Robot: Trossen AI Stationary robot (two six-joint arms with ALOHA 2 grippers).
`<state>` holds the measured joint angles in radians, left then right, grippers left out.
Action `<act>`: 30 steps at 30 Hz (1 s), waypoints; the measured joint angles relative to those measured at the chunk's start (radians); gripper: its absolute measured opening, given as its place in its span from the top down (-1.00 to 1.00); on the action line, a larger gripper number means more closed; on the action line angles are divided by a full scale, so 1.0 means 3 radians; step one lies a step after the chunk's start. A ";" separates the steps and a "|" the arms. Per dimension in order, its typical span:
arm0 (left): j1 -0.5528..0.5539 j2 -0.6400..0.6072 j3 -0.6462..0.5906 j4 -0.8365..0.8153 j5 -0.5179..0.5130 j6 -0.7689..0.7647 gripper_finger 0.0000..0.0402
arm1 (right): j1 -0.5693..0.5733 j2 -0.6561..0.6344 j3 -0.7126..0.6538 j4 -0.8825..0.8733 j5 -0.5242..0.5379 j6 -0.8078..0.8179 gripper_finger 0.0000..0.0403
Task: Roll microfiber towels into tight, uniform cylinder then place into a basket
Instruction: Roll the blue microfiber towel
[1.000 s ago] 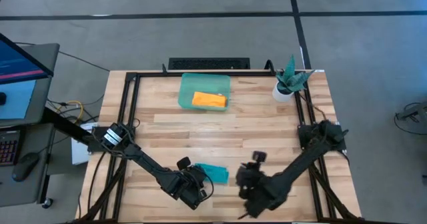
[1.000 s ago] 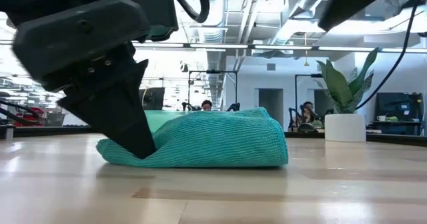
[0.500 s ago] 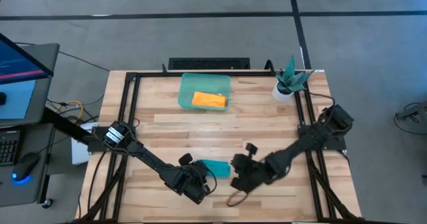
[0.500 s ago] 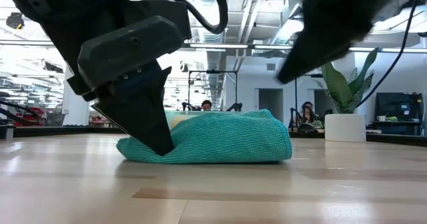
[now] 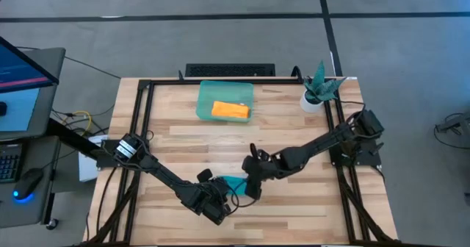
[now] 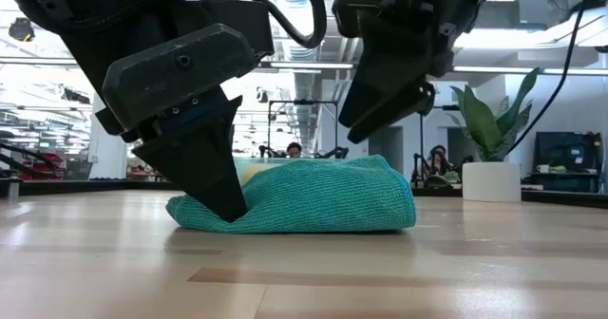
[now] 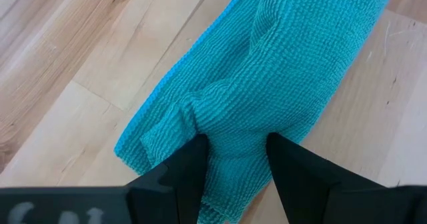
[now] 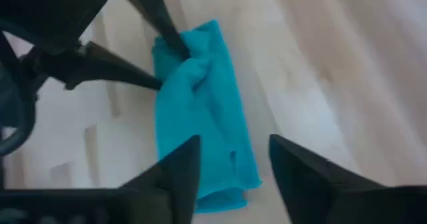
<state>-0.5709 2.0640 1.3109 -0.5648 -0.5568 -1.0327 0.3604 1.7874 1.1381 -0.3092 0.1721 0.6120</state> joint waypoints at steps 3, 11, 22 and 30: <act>0.0000 0.0000 0.0000 0.0000 0.0000 0.0001 0.22 | -0.0062 0.0000 0.0000 0.0058 -0.0384 0.0046 -0.20; -0.0001 -0.0001 0.0000 0.0000 0.0001 0.0001 0.22 | -0.0111 0.0149 -0.0010 0.0102 -0.0618 0.0050 -0.39; -0.0001 -0.0008 -0.0019 0.0010 -0.0006 0.0003 0.22 | -0.0125 0.0766 0.0095 0.0287 -0.0990 0.0149 -0.40; 0.0001 -0.0008 -0.0020 0.0004 -0.0028 0.0304 0.22 | -0.0122 0.0783 0.0102 0.0214 -0.1001 0.0242 -0.06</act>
<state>-0.5705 2.0617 1.3048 -0.5637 -0.5651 -0.9415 0.3237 2.0224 1.1686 -0.2451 -0.1281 0.6847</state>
